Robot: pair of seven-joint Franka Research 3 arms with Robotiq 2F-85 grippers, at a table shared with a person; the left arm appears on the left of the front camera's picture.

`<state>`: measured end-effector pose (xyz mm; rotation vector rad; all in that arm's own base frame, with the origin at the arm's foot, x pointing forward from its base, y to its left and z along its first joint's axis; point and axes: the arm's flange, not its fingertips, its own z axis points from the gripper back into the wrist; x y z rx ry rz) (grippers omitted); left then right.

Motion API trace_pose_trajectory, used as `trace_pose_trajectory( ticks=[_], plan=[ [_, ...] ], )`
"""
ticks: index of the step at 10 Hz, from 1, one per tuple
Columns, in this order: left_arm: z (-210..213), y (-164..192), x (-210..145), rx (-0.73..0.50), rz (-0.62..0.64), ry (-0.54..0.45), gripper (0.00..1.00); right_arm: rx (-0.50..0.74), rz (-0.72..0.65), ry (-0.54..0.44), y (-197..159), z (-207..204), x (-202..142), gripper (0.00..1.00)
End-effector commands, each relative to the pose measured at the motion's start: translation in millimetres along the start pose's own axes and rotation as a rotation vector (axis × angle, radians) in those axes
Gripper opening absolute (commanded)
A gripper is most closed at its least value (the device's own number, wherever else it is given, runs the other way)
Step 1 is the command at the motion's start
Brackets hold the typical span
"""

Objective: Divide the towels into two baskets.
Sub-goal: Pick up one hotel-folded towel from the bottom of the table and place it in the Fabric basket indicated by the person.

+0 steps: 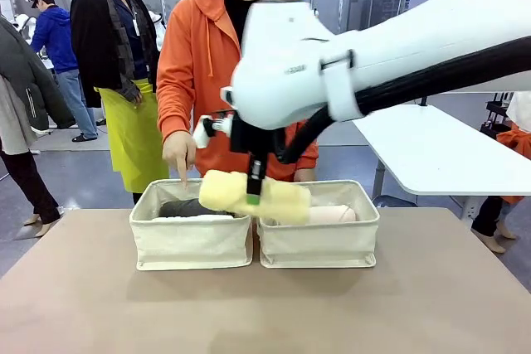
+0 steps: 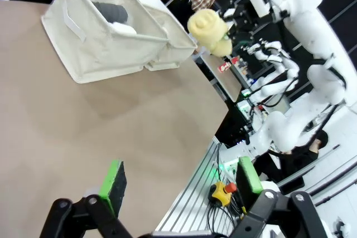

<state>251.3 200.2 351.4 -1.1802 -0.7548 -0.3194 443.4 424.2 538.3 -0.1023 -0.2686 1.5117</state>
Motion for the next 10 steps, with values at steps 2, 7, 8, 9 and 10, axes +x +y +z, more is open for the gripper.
trace_pose_trajectory(
  ticks=[2,7,8,9,10],
  plan=[
    [2,-3,1,0.000,-0.001,-0.010,1.00,-0.096,0.229,0.048,-31,-19,89,0.35],
    [2,-3,1,0.000,-0.001,-0.010,1.00,-0.236,0.312,-0.006,-38,-74,134,0.35],
    [2,-3,1,0.000,-0.001,-0.010,1.00,-0.252,0.314,-0.014,-37,-87,132,0.35],
    [2,-3,1,0.000,-0.001,-0.010,1.00,-0.307,0.327,-0.034,-36,-95,130,0.35],
    [2,-3,1,0.000,-0.001,-0.010,1.00,-0.297,0.325,-0.053,-35,-100,127,0.35]
  ],
)
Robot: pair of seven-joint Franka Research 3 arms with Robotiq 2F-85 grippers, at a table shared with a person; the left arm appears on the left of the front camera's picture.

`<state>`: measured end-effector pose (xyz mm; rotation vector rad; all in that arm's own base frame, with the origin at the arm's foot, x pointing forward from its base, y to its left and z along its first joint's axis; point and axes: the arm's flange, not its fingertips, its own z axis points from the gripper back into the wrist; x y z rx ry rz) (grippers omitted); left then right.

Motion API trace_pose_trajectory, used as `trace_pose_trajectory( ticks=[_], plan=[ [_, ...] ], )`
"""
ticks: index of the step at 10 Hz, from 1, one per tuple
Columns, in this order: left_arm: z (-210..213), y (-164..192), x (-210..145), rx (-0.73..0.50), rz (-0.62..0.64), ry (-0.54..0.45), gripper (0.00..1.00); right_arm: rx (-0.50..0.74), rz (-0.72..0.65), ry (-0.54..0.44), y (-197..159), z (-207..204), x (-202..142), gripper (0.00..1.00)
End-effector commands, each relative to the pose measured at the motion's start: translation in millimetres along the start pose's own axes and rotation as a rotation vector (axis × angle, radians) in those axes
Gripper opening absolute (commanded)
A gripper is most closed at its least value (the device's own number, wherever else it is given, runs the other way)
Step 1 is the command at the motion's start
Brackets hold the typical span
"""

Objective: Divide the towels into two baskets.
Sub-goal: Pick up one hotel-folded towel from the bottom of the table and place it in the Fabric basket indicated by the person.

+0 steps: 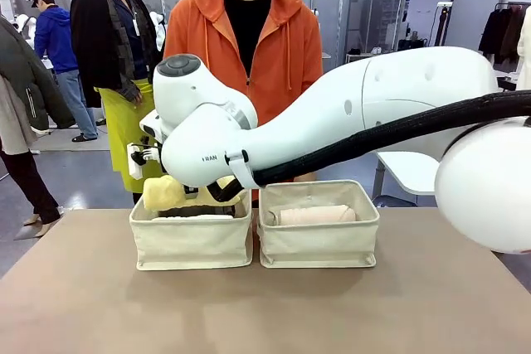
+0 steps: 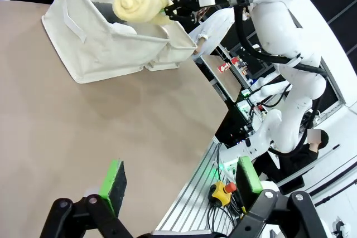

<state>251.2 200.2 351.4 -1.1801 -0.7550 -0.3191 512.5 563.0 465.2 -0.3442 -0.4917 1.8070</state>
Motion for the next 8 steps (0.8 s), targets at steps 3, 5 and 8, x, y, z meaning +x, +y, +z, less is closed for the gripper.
trace_pose_trajectory(
  ticks=[3,5,8],
  plan=[
    [2,-3,1,-0.001,-0.001,-0.009,1.00,-0.049,-0.038,0.023,9,-17,-12,0.35],
    [2,-3,1,-0.001,-0.001,-0.009,1.00,-0.029,-0.069,0.025,8,-26,-12,0.50],
    [2,-3,1,-0.001,-0.001,-0.009,1.00,-0.016,-0.097,0.043,7,-26,-16,1.00]
  ],
)
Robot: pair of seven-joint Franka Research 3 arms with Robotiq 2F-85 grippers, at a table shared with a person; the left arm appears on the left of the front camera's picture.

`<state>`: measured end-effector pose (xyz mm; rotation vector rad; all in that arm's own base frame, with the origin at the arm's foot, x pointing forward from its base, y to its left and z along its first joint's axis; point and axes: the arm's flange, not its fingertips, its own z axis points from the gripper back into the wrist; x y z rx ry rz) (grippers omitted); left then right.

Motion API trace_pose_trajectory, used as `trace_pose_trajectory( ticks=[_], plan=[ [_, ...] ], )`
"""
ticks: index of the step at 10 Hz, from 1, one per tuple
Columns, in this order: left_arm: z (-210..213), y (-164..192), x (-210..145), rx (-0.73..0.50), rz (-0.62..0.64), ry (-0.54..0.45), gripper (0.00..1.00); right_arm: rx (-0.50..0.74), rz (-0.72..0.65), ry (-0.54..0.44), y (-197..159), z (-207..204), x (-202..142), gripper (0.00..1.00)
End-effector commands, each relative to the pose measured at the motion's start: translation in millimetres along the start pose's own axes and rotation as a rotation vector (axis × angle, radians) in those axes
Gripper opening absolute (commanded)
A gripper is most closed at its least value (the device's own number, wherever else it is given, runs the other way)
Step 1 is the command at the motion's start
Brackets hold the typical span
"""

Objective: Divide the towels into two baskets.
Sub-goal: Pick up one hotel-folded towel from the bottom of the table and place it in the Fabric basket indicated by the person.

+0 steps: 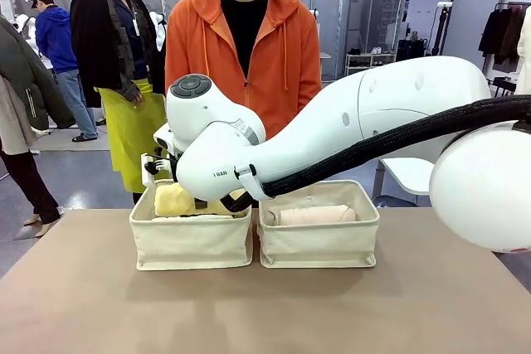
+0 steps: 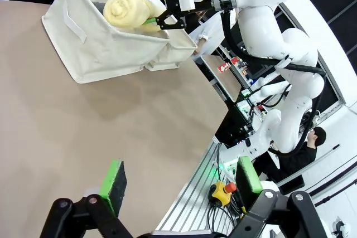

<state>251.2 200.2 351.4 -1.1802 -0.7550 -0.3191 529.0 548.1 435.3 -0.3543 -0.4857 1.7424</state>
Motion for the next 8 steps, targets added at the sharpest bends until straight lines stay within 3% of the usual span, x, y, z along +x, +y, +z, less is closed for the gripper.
trace_pose_trajectory(
  ticks=[1,3,4,8],
  plan=[
    [2,-3,1,-0.001,-0.001,-0.009,1.00,-0.001,-0.036,0.019,3,7,2,1.00],
    [2,-3,1,-0.001,-0.001,-0.009,1.00,-0.009,-0.039,0.012,3,14,2,0.94],
    [2,-3,1,-0.001,-0.001,-0.009,1.00,-0.006,-0.035,0.022,3,14,2,1.00],
    [2,-3,1,-0.001,-0.001,-0.009,1.00,-0.004,-0.007,0.000,-2,4,0,1.00]
  ],
)
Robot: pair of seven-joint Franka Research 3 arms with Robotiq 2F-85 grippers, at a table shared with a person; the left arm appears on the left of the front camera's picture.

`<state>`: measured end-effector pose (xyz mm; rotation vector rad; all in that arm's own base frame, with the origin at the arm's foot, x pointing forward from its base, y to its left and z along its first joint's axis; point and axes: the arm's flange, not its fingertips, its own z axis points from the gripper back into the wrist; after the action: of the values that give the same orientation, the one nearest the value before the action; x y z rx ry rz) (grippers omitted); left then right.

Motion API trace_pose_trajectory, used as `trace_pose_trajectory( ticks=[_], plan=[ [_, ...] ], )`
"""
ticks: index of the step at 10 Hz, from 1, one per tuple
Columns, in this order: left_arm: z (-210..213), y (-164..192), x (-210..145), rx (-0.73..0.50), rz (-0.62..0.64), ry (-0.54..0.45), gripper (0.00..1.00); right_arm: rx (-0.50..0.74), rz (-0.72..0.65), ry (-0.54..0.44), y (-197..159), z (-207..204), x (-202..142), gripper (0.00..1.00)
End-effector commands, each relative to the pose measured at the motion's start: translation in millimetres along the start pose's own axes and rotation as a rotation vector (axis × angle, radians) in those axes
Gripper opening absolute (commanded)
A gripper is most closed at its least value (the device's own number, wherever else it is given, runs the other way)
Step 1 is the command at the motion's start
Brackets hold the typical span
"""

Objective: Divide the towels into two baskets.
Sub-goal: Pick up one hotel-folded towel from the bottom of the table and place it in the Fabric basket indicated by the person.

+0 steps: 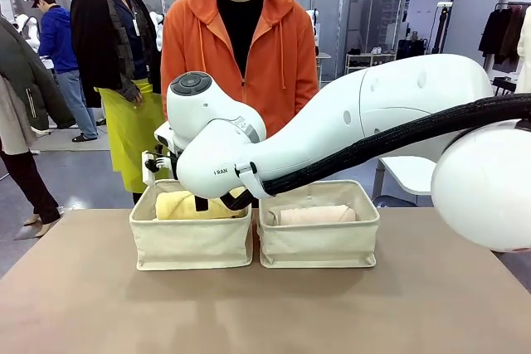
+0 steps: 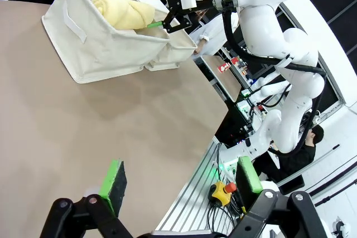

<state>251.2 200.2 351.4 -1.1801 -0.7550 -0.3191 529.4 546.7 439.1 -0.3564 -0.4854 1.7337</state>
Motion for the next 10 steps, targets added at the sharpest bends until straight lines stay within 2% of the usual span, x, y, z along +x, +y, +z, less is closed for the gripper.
trace_pose_trajectory(
  ticks=[1,10],
  plan=[
    [2.1,-3.1,1.4,-0.001,-0.001,-0.009,1.00,-0.002,0.001,-0.004,0.3,0.5,1.2,1.00],
    [2.1,-3.1,1.4,-0.001,-0.001,-0.009,1.00,-0.002,0.001,-0.004,0.3,0.5,1.2,1.00]
  ],
)
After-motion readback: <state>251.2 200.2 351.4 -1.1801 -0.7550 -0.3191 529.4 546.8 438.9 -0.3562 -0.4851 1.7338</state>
